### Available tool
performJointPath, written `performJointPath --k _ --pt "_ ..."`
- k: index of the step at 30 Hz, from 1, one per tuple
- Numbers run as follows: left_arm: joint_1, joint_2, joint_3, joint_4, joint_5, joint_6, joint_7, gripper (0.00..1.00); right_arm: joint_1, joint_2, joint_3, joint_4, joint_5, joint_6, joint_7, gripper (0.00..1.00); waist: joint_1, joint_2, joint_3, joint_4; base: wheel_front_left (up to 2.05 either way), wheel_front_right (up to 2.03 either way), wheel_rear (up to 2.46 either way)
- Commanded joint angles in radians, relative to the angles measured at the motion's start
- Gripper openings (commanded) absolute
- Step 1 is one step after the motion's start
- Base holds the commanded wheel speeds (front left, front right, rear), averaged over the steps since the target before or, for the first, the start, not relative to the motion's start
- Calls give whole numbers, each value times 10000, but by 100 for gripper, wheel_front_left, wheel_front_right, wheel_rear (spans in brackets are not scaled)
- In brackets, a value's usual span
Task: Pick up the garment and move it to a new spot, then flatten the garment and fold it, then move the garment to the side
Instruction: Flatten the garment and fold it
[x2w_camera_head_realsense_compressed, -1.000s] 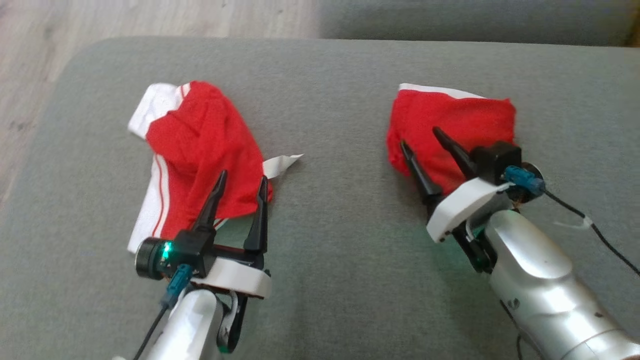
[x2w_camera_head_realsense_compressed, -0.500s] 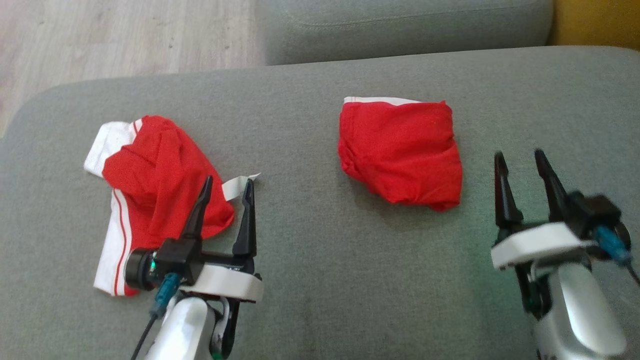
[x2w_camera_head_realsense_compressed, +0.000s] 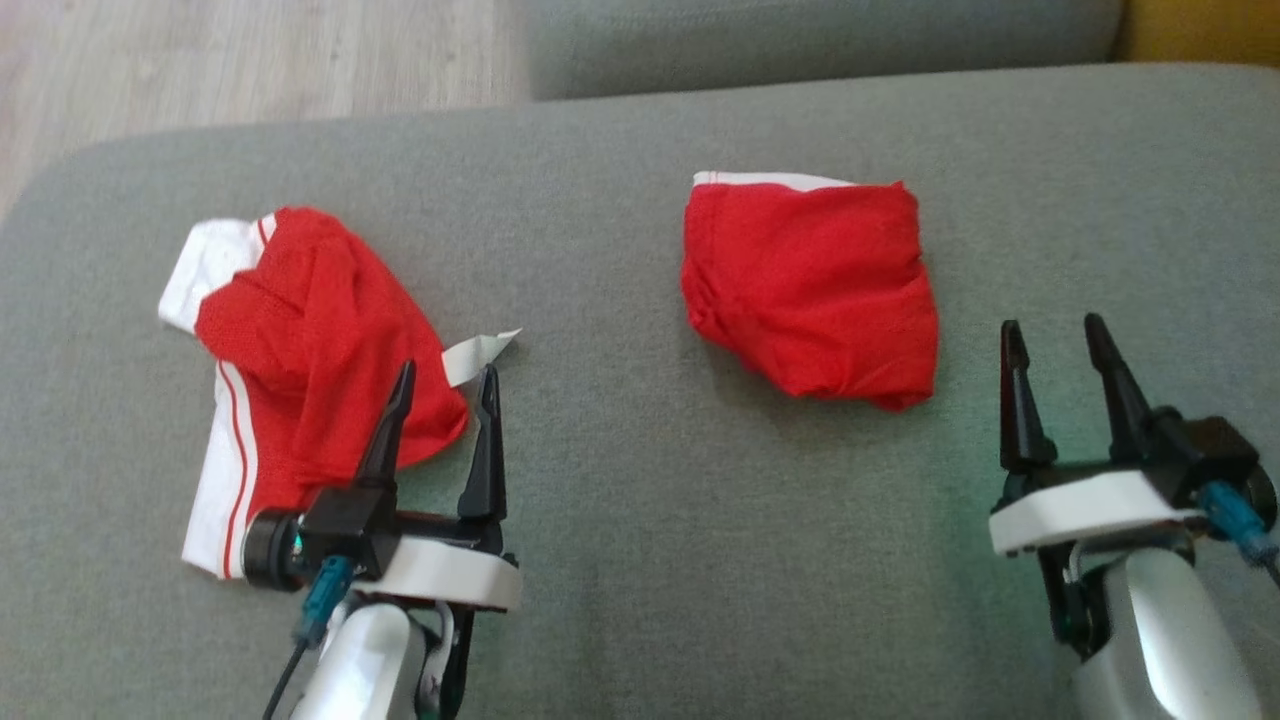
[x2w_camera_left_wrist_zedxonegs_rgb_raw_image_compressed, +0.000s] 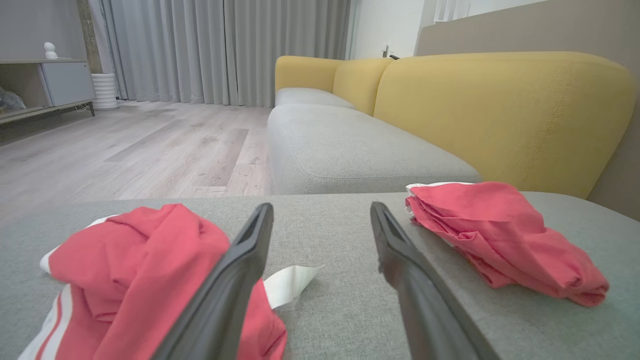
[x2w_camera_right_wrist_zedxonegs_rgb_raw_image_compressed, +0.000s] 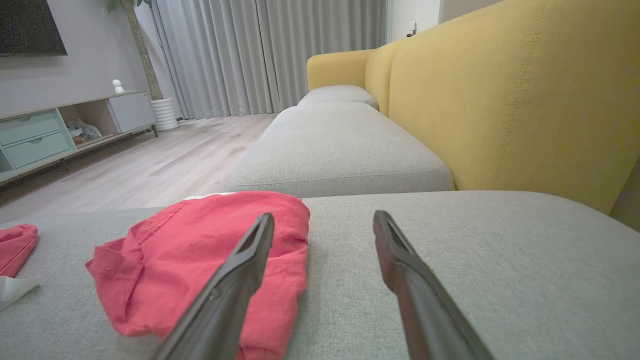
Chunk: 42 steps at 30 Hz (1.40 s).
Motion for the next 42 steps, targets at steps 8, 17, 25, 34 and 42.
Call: performJointPath --k 8,17,25,34,42 --pt "-906 74 15 -365 -74 -59 -82 100 -2083 -16 66 395 -676 -7 62 0 1 -1 1158 855 0 0 0" --pt "-1280 74 -299 -351 -265 -19 -82 100 -3850 -15 -215 2711 -1198 -7 588 0 1 -1 1877 1625 0 0 0" --pt "-1558 74 -523 -336 -371 22 -82 100 -5133 -16 -1028 5344 -2072 -7 558 0 1 -1 2151 2080 0 0 0" --pt "-1437 74 -605 -176 -452 59 -82 100 -5779 -22 -1252 5962 -2430 -7 -62 0 1 -1 1811 2380 0 0 0" --pt "-1374 74 -710 -132 -515 64 -82 100 -5902 -17 788 5692 -839 -7 -105 0 1 -1 1723 2607 0 0 0"
